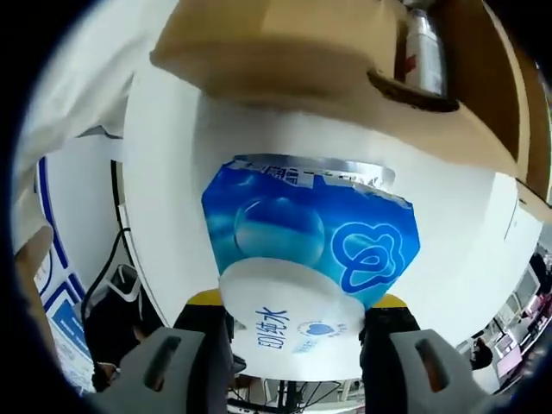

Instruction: Operate the shoe box by opening the lid, removing the specified soft item, and placing it in the target area until the item is outside and the box remains undamaged.

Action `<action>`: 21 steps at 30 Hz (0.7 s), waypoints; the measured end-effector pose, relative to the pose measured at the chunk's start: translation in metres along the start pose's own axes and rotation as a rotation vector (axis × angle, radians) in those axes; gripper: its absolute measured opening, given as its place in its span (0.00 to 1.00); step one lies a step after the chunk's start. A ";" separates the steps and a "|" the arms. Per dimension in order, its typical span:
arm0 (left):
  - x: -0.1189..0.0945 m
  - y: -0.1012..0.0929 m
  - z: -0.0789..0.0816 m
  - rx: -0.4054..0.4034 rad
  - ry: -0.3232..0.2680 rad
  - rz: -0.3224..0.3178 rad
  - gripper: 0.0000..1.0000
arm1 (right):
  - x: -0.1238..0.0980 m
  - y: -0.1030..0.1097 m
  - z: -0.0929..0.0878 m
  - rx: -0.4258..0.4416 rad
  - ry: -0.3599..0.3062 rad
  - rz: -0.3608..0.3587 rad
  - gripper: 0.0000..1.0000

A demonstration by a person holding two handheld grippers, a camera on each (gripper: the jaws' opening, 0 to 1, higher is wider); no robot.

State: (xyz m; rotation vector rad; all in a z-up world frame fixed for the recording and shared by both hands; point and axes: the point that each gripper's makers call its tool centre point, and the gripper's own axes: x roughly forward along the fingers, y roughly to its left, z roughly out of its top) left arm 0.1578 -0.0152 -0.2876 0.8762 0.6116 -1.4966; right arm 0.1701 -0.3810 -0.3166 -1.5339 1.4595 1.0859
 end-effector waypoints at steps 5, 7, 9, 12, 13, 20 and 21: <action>0.000 0.000 0.000 0.004 -0.003 0.003 0.01 | 0.003 -0.001 0.004 -0.039 0.044 -0.004 0.59; 0.000 0.000 0.000 0.004 -0.003 0.004 0.01 | 0.004 -0.001 0.005 -0.032 0.042 -0.001 0.59; 0.000 0.000 0.000 0.006 -0.005 0.006 0.01 | 0.005 -0.001 0.005 -0.036 0.035 0.004 0.60; 0.000 0.000 0.000 0.008 -0.007 0.009 0.01 | 0.006 -0.004 0.006 -0.031 0.004 0.001 0.61; 0.000 0.000 0.000 0.009 -0.008 0.009 0.01 | 0.007 -0.004 0.007 -0.024 -0.022 -0.003 0.61; 0.000 0.000 0.000 0.008 -0.006 0.006 0.01 | 0.012 0.001 0.008 0.395 -0.117 0.085 0.62; 0.000 0.000 0.000 0.007 -0.005 0.006 0.01 | 0.012 -0.001 0.011 0.289 -0.167 0.065 0.62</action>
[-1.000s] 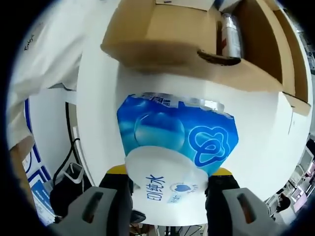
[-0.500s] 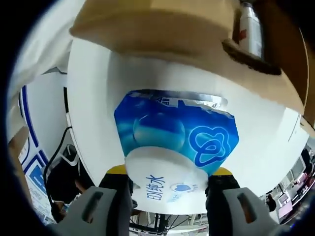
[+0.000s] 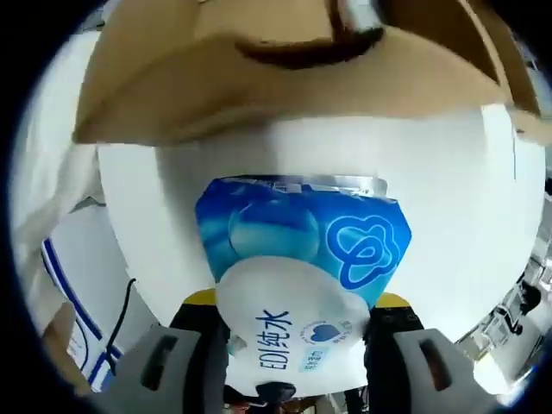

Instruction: Operate the shoe box by opening the lid, removing the specified soft item, and placing it in the target area until the item is outside and the box remains undamaged.

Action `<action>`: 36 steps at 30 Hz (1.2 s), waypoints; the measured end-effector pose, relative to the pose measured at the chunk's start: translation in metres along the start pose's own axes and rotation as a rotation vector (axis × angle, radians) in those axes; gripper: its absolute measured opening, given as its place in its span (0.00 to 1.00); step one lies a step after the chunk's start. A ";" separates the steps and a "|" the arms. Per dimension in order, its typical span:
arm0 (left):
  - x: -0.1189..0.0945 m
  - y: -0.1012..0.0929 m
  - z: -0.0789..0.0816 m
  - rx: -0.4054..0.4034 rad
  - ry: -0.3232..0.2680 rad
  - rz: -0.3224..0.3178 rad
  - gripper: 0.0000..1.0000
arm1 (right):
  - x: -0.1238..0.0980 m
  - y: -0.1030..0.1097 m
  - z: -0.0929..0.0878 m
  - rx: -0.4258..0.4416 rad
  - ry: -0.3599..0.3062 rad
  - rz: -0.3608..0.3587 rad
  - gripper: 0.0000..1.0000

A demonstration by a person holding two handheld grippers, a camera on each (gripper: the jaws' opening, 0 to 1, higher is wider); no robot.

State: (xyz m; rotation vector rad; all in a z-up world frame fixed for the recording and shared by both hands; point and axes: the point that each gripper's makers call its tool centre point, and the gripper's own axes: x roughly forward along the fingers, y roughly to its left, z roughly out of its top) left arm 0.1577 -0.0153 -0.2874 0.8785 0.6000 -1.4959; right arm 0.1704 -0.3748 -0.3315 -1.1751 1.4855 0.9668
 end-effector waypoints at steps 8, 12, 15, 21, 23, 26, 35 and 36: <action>0.001 0.000 0.000 0.001 0.002 0.004 0.01 | 0.012 -0.002 0.000 0.010 0.000 0.008 0.71; 0.000 0.000 0.000 0.004 -0.002 0.005 0.01 | 0.016 -0.007 -0.006 0.002 -0.023 -0.016 0.73; 0.001 0.000 0.000 0.001 0.003 0.000 0.01 | 0.011 -0.010 -0.015 0.061 -0.060 -0.015 0.71; 0.001 0.000 0.000 0.001 0.002 0.004 0.01 | 0.015 -0.007 -0.019 0.090 -0.113 -0.029 0.73; 0.001 0.000 0.000 0.002 0.003 0.005 0.01 | 0.021 -0.009 -0.019 0.098 -0.102 -0.031 0.73; 0.001 0.000 0.000 0.002 0.004 0.006 0.01 | 0.017 -0.006 -0.017 0.090 -0.089 -0.034 0.68; 0.001 0.000 0.000 -0.001 0.007 -0.004 0.01 | 0.006 -0.001 -0.019 0.164 0.026 0.004 0.65; 0.001 0.000 0.000 -0.001 0.006 -0.003 0.01 | 0.006 0.000 -0.019 0.159 0.037 0.006 0.65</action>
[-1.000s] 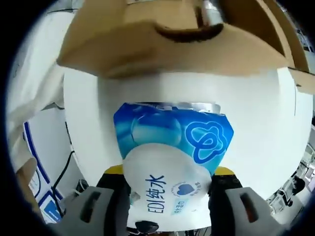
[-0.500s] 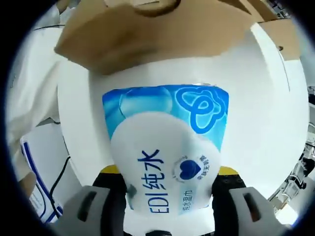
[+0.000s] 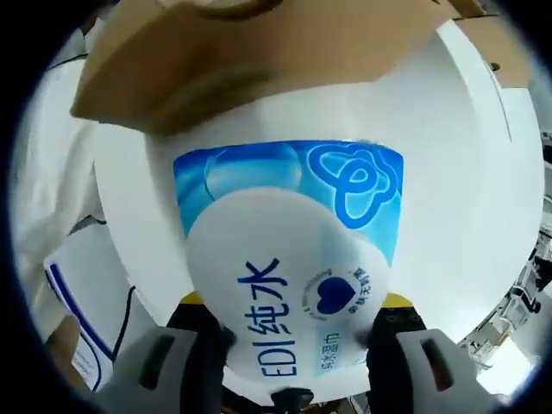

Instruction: Operate the shoe box by opening the lid, removing the specified soft item, and placing it in the target area until the item is outside and the box remains undamaged.

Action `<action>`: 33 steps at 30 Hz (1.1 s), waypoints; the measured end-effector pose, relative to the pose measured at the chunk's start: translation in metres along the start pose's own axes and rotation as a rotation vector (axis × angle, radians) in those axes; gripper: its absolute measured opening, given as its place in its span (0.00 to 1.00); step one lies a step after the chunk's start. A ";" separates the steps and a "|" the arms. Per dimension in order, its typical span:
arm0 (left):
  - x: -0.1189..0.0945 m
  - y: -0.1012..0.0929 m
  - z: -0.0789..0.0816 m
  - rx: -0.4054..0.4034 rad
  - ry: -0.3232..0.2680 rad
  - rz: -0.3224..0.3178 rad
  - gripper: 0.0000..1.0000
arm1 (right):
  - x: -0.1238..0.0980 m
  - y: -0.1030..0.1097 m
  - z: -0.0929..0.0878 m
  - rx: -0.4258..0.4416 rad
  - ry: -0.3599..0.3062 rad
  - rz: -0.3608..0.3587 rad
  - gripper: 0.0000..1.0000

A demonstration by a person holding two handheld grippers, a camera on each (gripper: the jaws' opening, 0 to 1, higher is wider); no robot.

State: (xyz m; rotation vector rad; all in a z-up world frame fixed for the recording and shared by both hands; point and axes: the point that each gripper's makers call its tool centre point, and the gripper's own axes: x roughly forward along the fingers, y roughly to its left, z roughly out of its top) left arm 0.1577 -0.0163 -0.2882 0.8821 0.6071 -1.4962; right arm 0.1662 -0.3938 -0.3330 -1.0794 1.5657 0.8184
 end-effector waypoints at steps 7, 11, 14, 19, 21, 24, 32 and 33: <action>0.000 0.000 0.000 0.004 -0.003 0.005 0.01 | -0.001 -0.004 -0.004 -0.067 0.037 -0.020 0.65; 0.000 0.000 0.000 0.006 -0.005 0.005 0.01 | 0.007 -0.005 -0.007 -0.099 0.005 -0.017 0.65; 0.000 0.000 0.000 0.005 -0.004 0.004 0.01 | 0.009 -0.003 -0.007 -0.153 -0.008 -0.030 0.65; 0.000 0.000 0.000 0.006 -0.006 0.007 0.01 | 0.009 -0.011 -0.008 -0.195 -0.009 -0.043 0.66; 0.000 0.000 0.000 0.005 -0.004 0.006 0.01 | 0.007 -0.011 -0.007 -0.173 -0.023 -0.039 0.66; 0.000 0.000 0.000 0.003 -0.001 0.004 0.01 | 0.001 -0.011 0.000 -0.194 -0.072 -0.058 0.66; 0.000 0.000 0.000 0.006 -0.003 0.007 0.01 | -0.021 -0.008 0.012 -0.165 -0.189 -0.065 0.58; 0.000 0.000 0.000 0.005 -0.002 0.006 0.01 | -0.029 -0.008 0.012 -0.149 -0.211 -0.067 0.57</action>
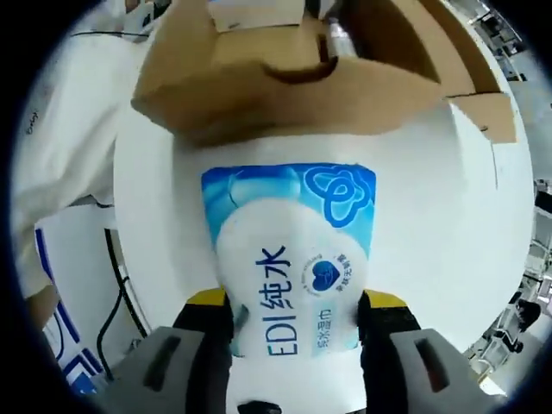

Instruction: Operate the shoe box by opening the lid, removing the specified soft item, and placing it in the target area until the item is outside and the box remains undamaged.

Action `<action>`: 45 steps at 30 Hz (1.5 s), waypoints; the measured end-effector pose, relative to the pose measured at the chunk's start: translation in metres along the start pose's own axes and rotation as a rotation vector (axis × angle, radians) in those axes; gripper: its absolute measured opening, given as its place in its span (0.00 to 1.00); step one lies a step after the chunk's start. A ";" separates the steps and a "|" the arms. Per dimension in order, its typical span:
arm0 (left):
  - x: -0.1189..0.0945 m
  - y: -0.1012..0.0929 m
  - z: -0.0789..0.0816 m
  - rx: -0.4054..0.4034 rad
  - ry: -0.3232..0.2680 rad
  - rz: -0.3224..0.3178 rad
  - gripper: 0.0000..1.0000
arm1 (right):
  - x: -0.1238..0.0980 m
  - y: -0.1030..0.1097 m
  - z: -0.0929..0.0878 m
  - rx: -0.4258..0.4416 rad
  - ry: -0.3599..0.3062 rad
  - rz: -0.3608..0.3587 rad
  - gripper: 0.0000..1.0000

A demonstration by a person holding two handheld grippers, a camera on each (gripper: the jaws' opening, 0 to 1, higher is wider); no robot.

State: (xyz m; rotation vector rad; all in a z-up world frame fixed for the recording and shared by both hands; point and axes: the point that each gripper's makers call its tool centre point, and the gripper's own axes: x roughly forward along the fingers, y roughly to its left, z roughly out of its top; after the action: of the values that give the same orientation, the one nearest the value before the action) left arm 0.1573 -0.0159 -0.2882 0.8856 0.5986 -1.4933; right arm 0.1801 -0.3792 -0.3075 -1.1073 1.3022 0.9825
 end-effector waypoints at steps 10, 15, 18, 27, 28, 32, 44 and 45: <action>0.000 0.001 0.000 -0.005 0.000 -0.001 0.01 | -0.062 -0.008 0.028 0.051 -0.189 -0.068 0.43; 0.000 0.001 0.000 -0.004 -0.002 0.002 0.01 | -0.083 -0.010 0.058 0.081 -0.336 -0.084 0.40; 0.000 0.001 0.000 -0.008 0.000 0.003 0.01 | -0.096 -0.011 0.080 0.072 -0.429 -0.124 0.40; 0.000 0.001 0.000 -0.019 0.002 -0.001 0.01 | -0.107 -0.016 0.140 -0.062 -0.663 -0.250 0.29; 0.000 0.001 0.000 -0.050 0.012 -0.006 0.01 | -0.105 -0.012 0.141 -0.041 -0.670 -0.238 0.30; 0.001 0.000 0.000 -0.052 0.026 -0.015 0.01 | -0.108 -0.020 0.148 0.070 -0.718 -0.257 0.25; 0.009 0.000 -0.002 -0.045 0.049 -0.015 0.01 | -0.119 -0.036 0.170 0.166 -0.866 -0.289 0.29; 0.010 0.000 -0.002 -0.057 0.054 -0.016 0.01 | -0.121 -0.038 0.173 0.205 -0.886 -0.287 0.29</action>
State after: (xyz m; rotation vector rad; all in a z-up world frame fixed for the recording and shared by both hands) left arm 0.1582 -0.0200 -0.2971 0.8809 0.6864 -1.4631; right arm 0.2488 -0.2119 -0.1927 -0.5529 0.4884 0.9299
